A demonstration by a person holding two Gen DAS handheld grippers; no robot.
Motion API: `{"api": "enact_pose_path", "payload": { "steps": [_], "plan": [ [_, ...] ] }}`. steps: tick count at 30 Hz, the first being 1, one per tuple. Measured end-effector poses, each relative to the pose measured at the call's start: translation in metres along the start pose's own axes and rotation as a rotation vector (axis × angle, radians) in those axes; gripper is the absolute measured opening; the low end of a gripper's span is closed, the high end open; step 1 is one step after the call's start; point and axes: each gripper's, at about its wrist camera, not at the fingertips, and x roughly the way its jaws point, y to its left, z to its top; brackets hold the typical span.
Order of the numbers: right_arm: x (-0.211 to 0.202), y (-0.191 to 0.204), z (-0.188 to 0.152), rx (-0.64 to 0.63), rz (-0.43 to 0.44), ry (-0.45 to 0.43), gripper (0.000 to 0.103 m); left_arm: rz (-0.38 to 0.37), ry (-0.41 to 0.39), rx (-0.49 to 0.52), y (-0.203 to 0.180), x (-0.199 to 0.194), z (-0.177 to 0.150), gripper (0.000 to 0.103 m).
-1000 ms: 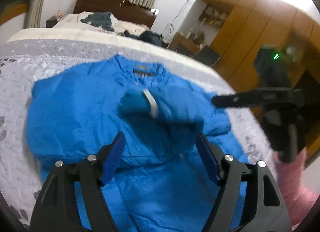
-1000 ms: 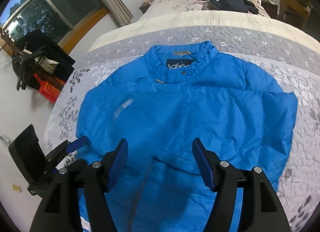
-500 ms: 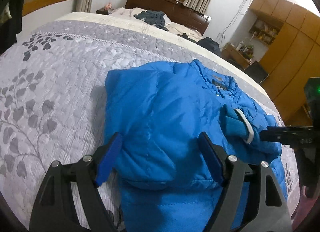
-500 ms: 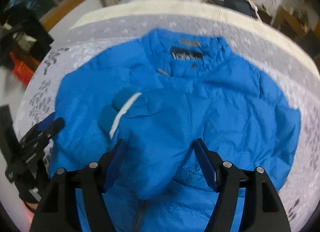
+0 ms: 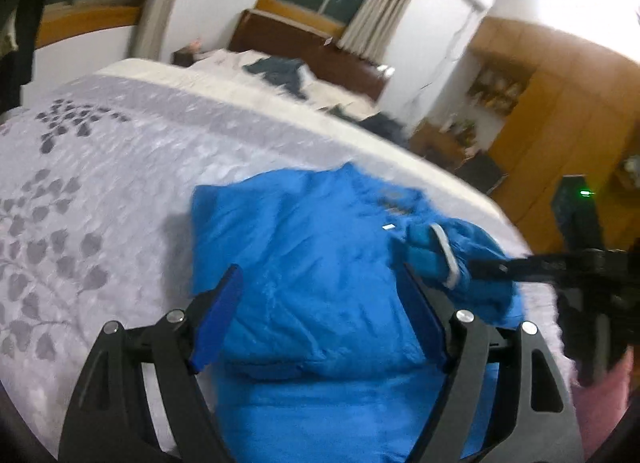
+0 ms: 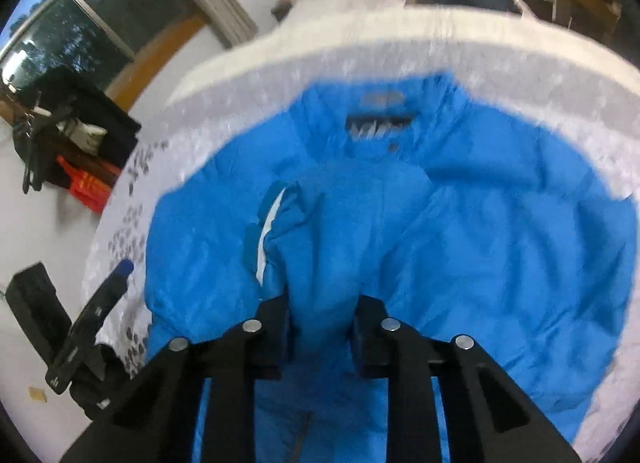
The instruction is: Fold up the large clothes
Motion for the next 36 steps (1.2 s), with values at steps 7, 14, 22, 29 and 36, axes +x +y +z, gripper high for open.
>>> {"api": "enact_pose_path", "payload": {
  "steps": [7,14,22,29,36],
  "plan": [
    [0.024,-0.041,-0.006,0.065,-0.071,0.068,0.03,0.006,0.108,0.038,-0.008,0.036,-0.014,0.077],
    [0.0,-0.034,-0.006,0.031,-0.114,0.021,0.044,0.012,0.123,0.017,-0.005,0.037,-0.014,0.077],
    [-0.007,0.023,0.007,-0.174,-0.215,-0.034,0.054,0.024,0.08,0.075,-0.018,0.025,-0.013,0.078],
    [0.044,0.033,0.001,-0.25,-0.304,0.063,0.065,0.045,0.118,0.034,-0.004,0.038,-0.015,0.081],
    [0.045,0.015,-0.004,-0.226,-0.325,0.045,0.034,0.042,0.124,0.034,-0.001,0.042,-0.017,0.082]
  ]
}}
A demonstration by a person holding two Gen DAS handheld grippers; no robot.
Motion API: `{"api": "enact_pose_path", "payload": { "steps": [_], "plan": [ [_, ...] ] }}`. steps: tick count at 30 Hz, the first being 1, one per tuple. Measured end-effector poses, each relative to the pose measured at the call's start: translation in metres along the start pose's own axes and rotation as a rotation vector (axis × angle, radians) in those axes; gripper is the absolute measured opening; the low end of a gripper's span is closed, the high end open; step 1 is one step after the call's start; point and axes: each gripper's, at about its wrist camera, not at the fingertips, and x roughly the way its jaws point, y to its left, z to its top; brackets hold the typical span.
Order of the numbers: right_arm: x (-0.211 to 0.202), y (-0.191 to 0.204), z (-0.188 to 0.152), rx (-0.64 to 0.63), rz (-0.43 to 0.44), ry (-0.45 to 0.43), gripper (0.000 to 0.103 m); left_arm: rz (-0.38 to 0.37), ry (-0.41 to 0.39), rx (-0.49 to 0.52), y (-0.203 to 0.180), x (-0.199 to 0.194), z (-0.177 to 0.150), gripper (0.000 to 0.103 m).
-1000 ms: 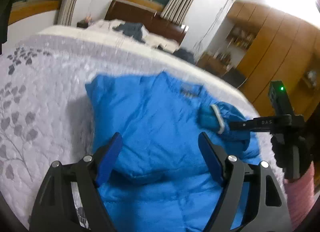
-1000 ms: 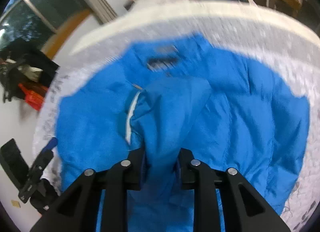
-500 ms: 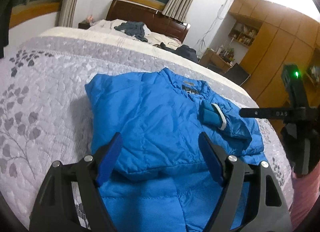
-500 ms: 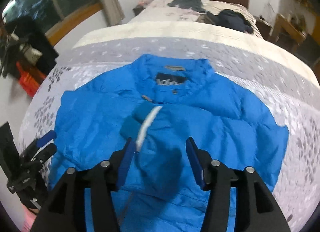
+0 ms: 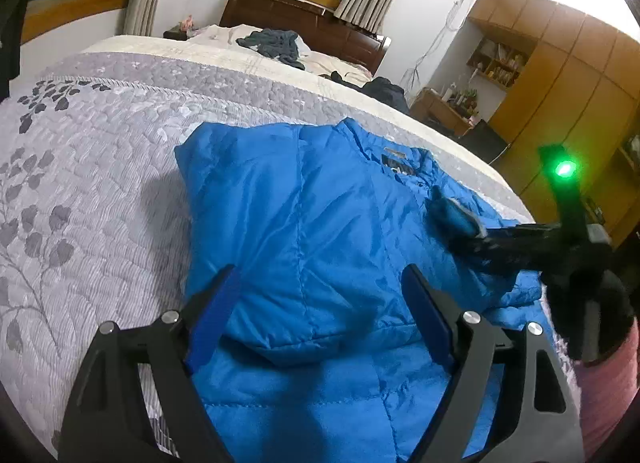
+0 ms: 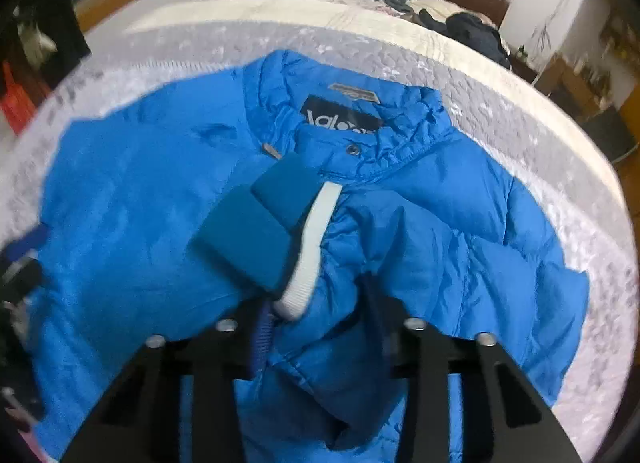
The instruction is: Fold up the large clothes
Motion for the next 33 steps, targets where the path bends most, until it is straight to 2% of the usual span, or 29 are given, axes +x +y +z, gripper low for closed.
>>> {"api": "enact_pose_path", "payload": {
  "steps": [2,6,10,12,17,19,20,22,25,27,30,33],
  "plan": [
    [-0.013,-0.016,-0.004,0.063,0.07,-0.027,0.028,0.012,-0.001,0.015,-0.002,0.002,-0.001,0.083],
    [-0.041,-0.055,-0.017,0.208,0.225,-0.085,0.027,0.029,-0.001,0.028,-0.003,0.004,-0.003,0.084],
    [-0.061,-0.103,-0.04,0.338,0.323,-0.127,0.027,0.033,-0.003,0.029,-0.002,0.006,-0.004,0.085],
    [-0.067,-0.127,-0.052,0.389,0.323,-0.13,0.027,0.036,-0.003,0.031,-0.002,0.006,-0.004,0.085],
    [-0.065,-0.179,-0.085,0.486,0.189,-0.094,0.032,0.062,-0.005,0.038,-0.006,0.005,-0.005,0.086],
    [-0.072,-0.188,-0.095,0.498,0.164,-0.121,0.032,0.096,-0.021,0.031,-0.012,-0.001,-0.002,0.086],
    [-0.077,-0.189,-0.096,0.495,0.153,-0.149,0.032,0.089,-0.032,0.032,-0.016,-0.005,0.0,0.086],
    [-0.085,-0.18,-0.092,0.457,0.178,-0.194,0.032,0.061,-0.054,0.036,-0.026,-0.014,0.002,0.086],
    [-0.087,-0.16,-0.082,0.389,0.237,-0.215,0.032,0.01,-0.073,0.053,-0.043,-0.021,0.004,0.087],
    [-0.077,-0.149,-0.075,0.357,0.267,-0.207,0.032,0.003,-0.053,0.076,-0.05,-0.015,0.001,0.087],
    [-0.053,-0.153,-0.073,0.367,0.244,-0.166,0.03,0.036,-0.001,0.077,-0.045,0.003,-0.007,0.087],
    [-0.028,-0.163,-0.081,0.405,0.271,-0.126,0.028,0.008,0.039,0.052,-0.032,0.014,-0.009,0.086]
  ]
}}
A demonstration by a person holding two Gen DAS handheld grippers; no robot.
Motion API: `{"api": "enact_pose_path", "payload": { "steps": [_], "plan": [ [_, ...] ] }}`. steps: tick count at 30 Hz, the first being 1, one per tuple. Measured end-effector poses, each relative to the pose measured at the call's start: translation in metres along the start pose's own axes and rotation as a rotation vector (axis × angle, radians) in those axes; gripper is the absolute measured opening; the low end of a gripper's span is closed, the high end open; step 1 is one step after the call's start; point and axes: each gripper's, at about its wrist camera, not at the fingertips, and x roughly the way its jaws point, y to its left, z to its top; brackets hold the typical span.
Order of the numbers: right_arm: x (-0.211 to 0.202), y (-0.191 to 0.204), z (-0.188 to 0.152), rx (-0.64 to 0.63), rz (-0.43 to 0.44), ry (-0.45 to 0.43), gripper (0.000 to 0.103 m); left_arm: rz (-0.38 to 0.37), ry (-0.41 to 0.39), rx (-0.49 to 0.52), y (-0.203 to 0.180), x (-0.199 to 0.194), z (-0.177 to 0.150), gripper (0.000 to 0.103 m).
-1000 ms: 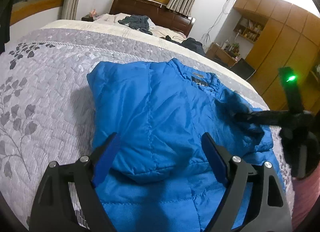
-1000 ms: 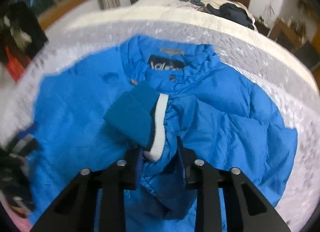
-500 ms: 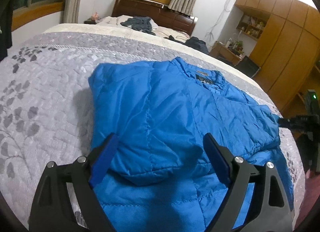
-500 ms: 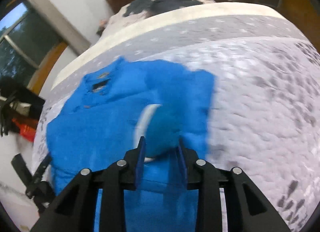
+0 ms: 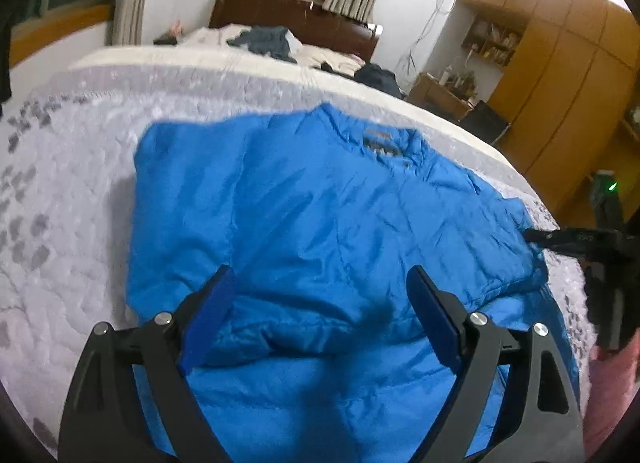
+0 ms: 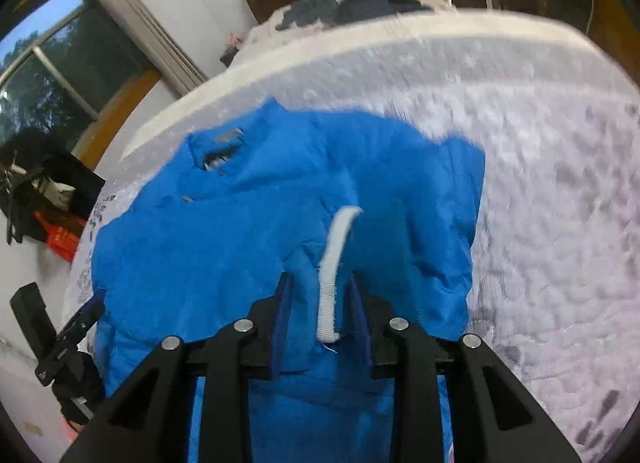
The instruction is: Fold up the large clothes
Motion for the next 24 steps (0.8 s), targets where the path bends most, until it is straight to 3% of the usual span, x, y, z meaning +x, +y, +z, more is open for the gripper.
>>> {"api": "enact_pose_path", "payload": {
  "steps": [3,8,12,17,24],
  "plan": [
    [0.009,-0.013,-0.008,-0.003,0.049,-0.016,0.027,-0.018,0.009,-0.021,0.005,0.003,0.0,0.086],
    [0.005,-0.014,-0.009,0.019,0.068,-0.028,0.028,0.019,0.014,0.005,-0.001,0.006,-0.001,0.086],
    [-0.032,-0.014,-0.024,0.006,0.074,-0.077,0.04,0.086,-0.003,0.03,-0.009,-0.024,-0.002,0.086],
    [-0.084,-0.019,-0.069,-0.078,0.048,-0.103,0.052,0.077,-0.023,0.011,-0.001,-0.09,-0.024,0.088],
    [-0.126,-0.04,-0.171,-0.143,0.043,-0.032,0.061,0.167,0.104,-0.042,0.02,-0.152,-0.102,0.089]
  ]
}}
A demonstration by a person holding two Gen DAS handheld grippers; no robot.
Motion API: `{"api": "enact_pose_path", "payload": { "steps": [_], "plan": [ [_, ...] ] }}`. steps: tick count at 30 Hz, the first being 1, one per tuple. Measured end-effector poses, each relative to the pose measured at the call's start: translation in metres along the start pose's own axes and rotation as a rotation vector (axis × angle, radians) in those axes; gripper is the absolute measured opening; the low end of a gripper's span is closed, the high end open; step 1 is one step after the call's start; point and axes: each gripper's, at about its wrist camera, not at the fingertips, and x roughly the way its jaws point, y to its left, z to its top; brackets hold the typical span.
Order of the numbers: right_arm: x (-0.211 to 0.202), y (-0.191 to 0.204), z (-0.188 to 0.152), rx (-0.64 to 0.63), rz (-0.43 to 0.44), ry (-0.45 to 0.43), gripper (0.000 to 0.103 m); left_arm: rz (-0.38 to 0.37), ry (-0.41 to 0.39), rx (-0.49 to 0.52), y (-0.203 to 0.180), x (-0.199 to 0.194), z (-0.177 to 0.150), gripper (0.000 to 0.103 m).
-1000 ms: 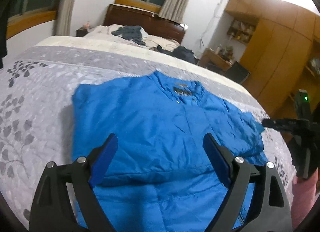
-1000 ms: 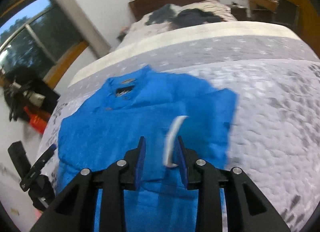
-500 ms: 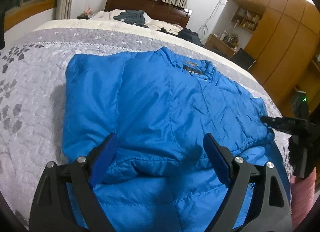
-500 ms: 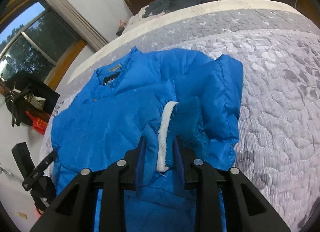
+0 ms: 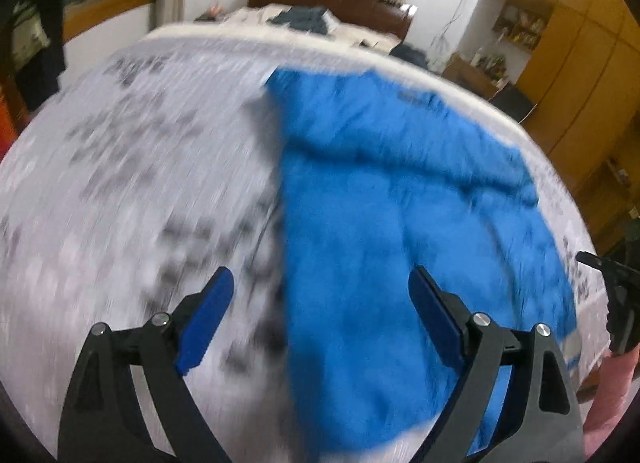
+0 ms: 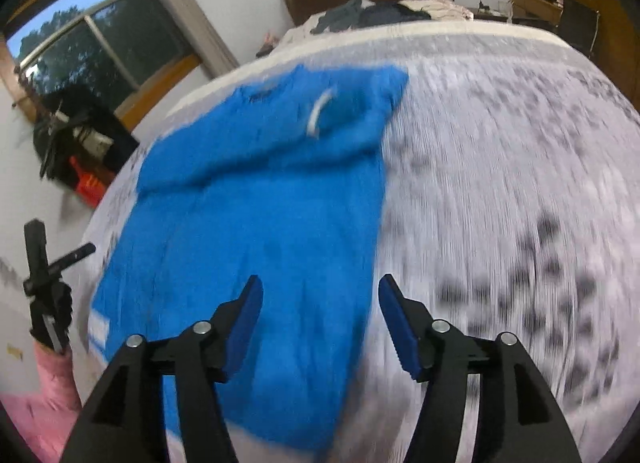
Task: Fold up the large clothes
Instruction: 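Open the right tool and move both tools to the silver-banded hem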
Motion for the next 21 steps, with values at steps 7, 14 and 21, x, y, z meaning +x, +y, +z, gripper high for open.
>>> {"api": "enact_pose_path", "payload": {
  "steps": [7,14,21],
  "plan": [
    [-0.02,0.004,-0.076,0.017,0.059,0.036,0.063,-0.048,0.067,-0.04,0.003,-0.029,-0.069,0.089],
    [-0.015,0.015,-0.105,0.01,0.101,0.085,0.063,-0.131,0.105,-0.11,0.006,-0.024,-0.101,0.089],
    [0.001,0.023,-0.108,0.007,0.159,0.112,0.064,-0.194,0.117,-0.132,-0.002,-0.012,-0.106,0.089]
  ]
}}
